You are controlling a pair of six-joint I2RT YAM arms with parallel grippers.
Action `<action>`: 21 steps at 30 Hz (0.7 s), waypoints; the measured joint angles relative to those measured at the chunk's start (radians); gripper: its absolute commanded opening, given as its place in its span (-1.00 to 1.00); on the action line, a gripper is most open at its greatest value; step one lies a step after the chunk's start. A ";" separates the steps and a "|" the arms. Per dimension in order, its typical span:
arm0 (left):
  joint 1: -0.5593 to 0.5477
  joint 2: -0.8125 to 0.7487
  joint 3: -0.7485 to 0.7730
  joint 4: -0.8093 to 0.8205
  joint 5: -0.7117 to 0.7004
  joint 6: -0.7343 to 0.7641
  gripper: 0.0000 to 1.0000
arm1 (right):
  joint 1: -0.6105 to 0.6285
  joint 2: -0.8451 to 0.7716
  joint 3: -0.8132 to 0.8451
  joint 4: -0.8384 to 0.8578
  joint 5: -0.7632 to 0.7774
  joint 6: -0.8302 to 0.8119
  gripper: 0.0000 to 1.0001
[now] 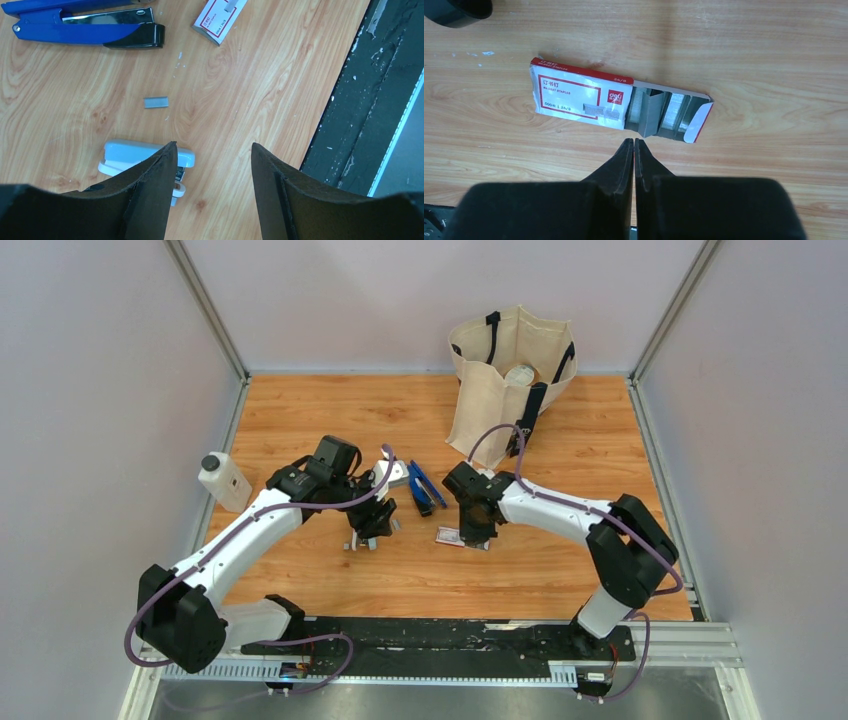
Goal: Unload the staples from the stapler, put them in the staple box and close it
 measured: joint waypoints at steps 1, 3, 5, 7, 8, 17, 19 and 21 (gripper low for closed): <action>0.000 0.000 0.000 0.000 0.000 0.000 0.28 | -0.002 -0.007 0.000 -0.003 0.002 -0.001 -0.87; 0.000 0.000 0.000 0.000 0.000 0.000 0.29 | -0.008 -0.033 0.000 -0.010 0.006 -0.003 -0.87; -0.003 0.000 0.000 0.000 0.000 0.000 0.29 | -0.019 -0.062 0.000 -0.013 0.008 -0.006 -0.89; -0.007 0.000 0.000 0.000 0.000 0.000 0.28 | -0.036 -0.085 -0.007 -0.010 0.011 -0.010 -0.90; -0.008 0.000 0.000 0.000 0.000 0.000 0.28 | -0.043 -0.094 -0.014 -0.010 0.012 -0.010 -0.92; -0.011 0.001 0.000 0.000 0.000 0.000 0.28 | -0.061 -0.097 -0.076 0.011 -0.013 -0.010 -0.98; -0.011 0.002 0.000 0.000 0.000 0.000 0.28 | -0.061 -0.093 -0.079 0.023 -0.022 -0.010 -0.98; -0.011 0.004 0.000 0.000 0.000 0.000 0.28 | -0.061 -0.090 -0.080 0.035 -0.031 -0.010 -0.99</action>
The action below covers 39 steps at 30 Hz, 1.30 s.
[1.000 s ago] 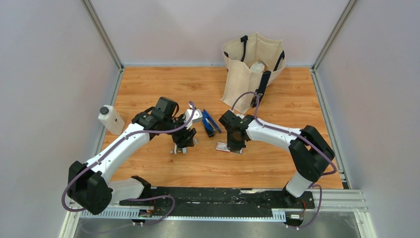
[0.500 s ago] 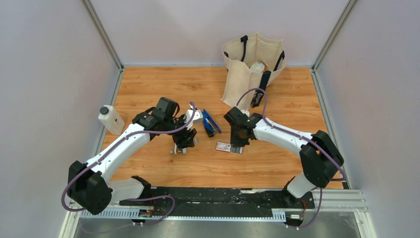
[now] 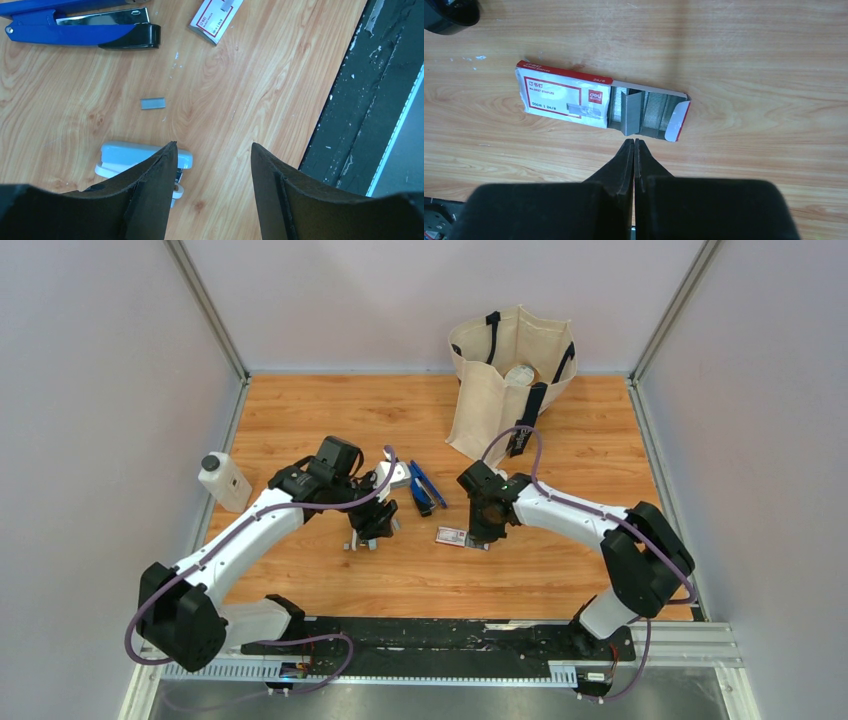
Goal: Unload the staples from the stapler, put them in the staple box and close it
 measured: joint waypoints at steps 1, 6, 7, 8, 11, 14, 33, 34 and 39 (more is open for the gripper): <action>0.000 0.002 0.000 0.000 0.000 0.000 0.28 | 0.000 0.001 0.000 0.003 -0.004 0.000 -0.98; 0.000 0.008 0.000 0.000 0.000 0.000 0.28 | 0.000 0.012 0.000 0.023 -0.014 0.000 -0.98; 0.000 0.008 0.000 0.000 0.000 0.000 0.28 | 0.000 0.019 0.000 0.026 -0.017 0.000 -0.99; 0.000 0.008 0.000 0.000 0.000 0.000 0.28 | 0.000 0.023 0.000 0.026 -0.018 0.000 -0.99; 0.000 0.008 0.000 0.000 -0.001 0.000 0.28 | 0.000 0.039 0.000 0.034 -0.023 0.000 -0.99; 0.000 0.008 0.000 0.000 -0.001 0.000 0.28 | 0.000 0.052 0.000 0.042 -0.026 0.000 -0.99; -0.002 0.018 0.000 0.000 -0.014 0.013 0.28 | -0.001 0.048 0.051 0.008 -0.027 -0.011 -0.84; -0.003 0.025 0.000 0.000 -0.019 0.019 0.28 | -0.004 0.034 0.065 -0.002 -0.023 -0.015 -0.79; -0.023 0.090 0.002 -0.001 -0.062 0.067 0.29 | -0.037 -0.025 0.123 -0.016 -0.014 -0.042 -0.78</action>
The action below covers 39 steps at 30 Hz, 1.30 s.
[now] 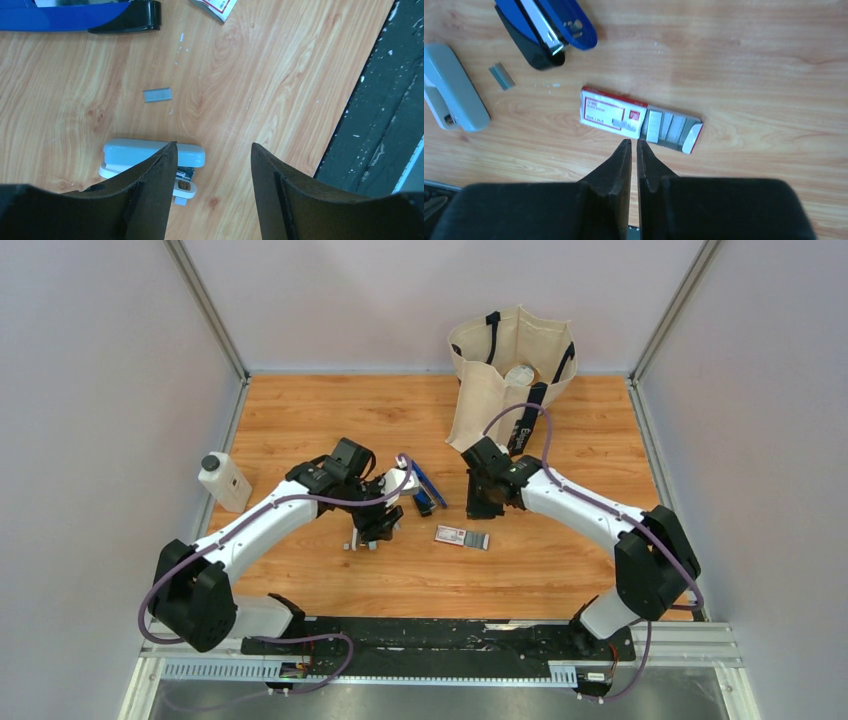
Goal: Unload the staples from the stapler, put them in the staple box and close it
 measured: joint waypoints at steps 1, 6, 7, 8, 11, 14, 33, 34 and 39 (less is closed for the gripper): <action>-0.003 0.012 0.000 0.000 -0.010 0.009 0.28 | -0.014 0.000 0.010 0.004 0.002 -0.006 -0.78; -0.010 0.021 -0.002 0.014 -0.041 0.045 0.34 | -0.045 0.096 0.030 0.031 0.010 -0.030 -0.80; -0.014 0.021 -0.004 0.021 -0.047 0.051 0.36 | -0.045 0.123 0.031 0.040 0.010 -0.032 -0.80; -0.022 0.021 -0.008 0.029 -0.058 0.062 0.37 | -0.044 0.156 0.032 0.050 0.009 -0.034 -0.80; -0.047 0.021 -0.026 0.051 -0.081 0.102 0.41 | -0.042 0.227 0.032 0.069 0.006 -0.037 -0.81; -0.067 0.025 -0.035 0.065 -0.106 0.148 0.43 | -0.042 0.254 0.031 0.090 0.002 -0.037 -0.81; -0.138 0.221 -0.045 0.188 -0.283 0.469 0.43 | -0.013 0.179 -0.095 0.233 -0.039 0.003 -0.84; -0.141 0.235 -0.045 0.190 -0.295 0.486 0.43 | -0.013 0.173 -0.103 0.233 -0.041 0.005 -0.84; -0.162 0.281 -0.046 0.211 -0.354 0.587 0.45 | -0.011 0.169 -0.105 0.228 -0.043 0.005 -0.84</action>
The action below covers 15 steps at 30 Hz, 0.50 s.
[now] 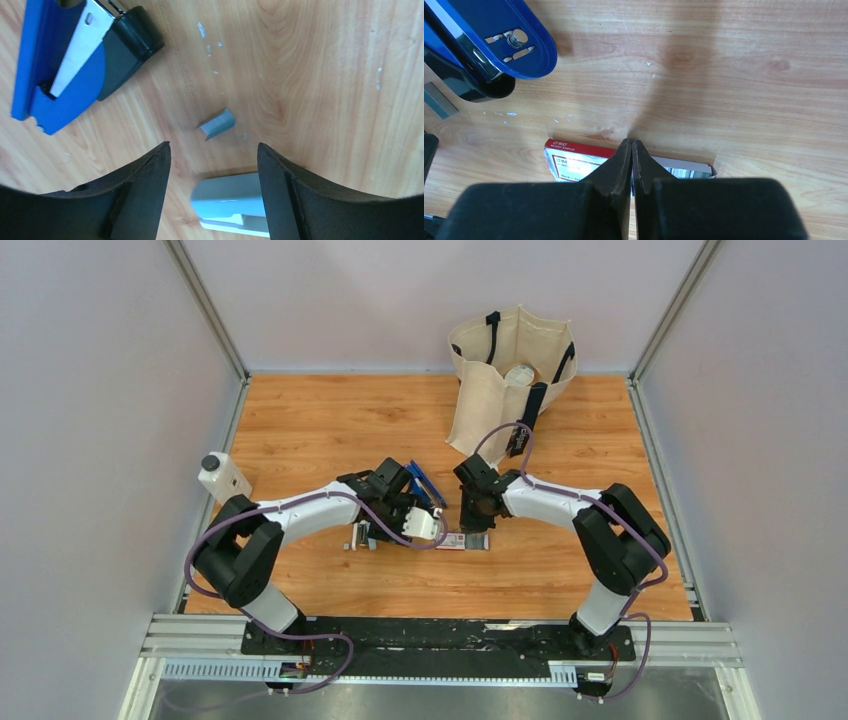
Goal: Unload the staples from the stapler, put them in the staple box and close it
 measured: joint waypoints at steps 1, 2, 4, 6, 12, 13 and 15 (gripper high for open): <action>-0.002 0.000 0.000 0.006 -0.005 0.016 0.46 | 0.000 0.000 0.002 -0.005 0.000 0.000 -0.84; -0.006 0.000 0.000 0.016 -0.014 0.037 0.46 | 0.000 0.001 0.005 -0.010 0.000 -0.001 -0.83; -0.011 0.000 0.000 0.036 -0.024 0.066 0.46 | -0.003 0.001 0.008 -0.022 0.001 -0.004 -0.83; -0.016 0.000 0.000 0.051 -0.027 0.096 0.47 | -0.010 0.001 0.011 -0.033 0.000 -0.005 -0.83; -0.024 0.000 -0.009 0.053 -0.007 0.217 0.52 | -0.053 -0.006 0.010 -0.045 -0.003 -0.016 -0.81; -0.024 0.000 -0.017 0.054 -0.003 0.242 0.52 | -0.063 -0.011 0.010 -0.047 -0.003 -0.019 -0.81; -0.025 0.000 -0.037 0.042 0.003 0.297 0.52 | -0.090 -0.031 0.006 -0.050 -0.003 -0.025 -0.79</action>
